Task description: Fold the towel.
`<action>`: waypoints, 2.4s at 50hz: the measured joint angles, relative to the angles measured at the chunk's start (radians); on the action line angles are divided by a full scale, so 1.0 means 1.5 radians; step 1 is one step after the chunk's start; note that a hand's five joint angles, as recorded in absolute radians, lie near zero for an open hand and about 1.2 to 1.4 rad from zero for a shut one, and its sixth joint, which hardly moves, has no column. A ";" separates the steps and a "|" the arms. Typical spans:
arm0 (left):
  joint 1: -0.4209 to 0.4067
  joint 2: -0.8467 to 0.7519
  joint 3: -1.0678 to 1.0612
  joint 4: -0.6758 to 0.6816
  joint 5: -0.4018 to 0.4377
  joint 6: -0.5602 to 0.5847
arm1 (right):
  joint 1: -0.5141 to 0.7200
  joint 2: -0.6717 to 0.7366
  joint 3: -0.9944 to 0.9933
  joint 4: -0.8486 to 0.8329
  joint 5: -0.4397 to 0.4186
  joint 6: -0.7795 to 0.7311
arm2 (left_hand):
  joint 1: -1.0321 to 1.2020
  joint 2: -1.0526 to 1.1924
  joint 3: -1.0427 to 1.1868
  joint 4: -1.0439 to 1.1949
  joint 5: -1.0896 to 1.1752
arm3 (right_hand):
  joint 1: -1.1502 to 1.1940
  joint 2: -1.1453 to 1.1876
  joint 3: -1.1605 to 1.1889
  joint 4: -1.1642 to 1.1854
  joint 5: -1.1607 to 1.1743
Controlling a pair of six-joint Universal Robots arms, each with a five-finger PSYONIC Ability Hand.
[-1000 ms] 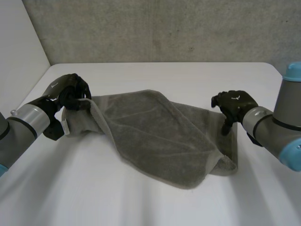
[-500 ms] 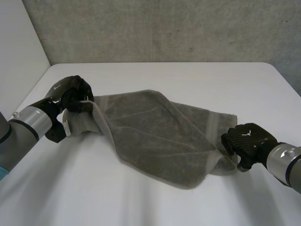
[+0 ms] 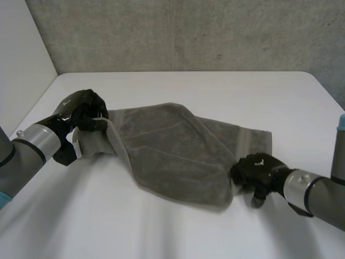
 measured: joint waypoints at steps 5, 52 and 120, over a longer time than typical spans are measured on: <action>0.000 -0.001 0.000 0.000 0.000 0.000 | 0.018 0.027 -0.049 -0.030 0.027 0.039 | 0.000 0.000 0.000 0.000 0.000 | 0.000 0.000 -0.001 0.000 0.000; 0.000 0.005 -0.005 0.000 0.000 0.000 | 0.043 0.008 -0.110 -0.126 0.078 0.205 | 0.000 0.000 0.000 0.000 0.000 | 0.459 0.411 0.483 0.491 0.501; -0.021 -0.186 0.558 -0.006 -0.057 0.002 | 0.012 0.327 -0.961 0.182 0.040 0.275 | 0.000 0.000 0.000 0.000 0.000 | 0.460 0.412 0.483 0.491 0.501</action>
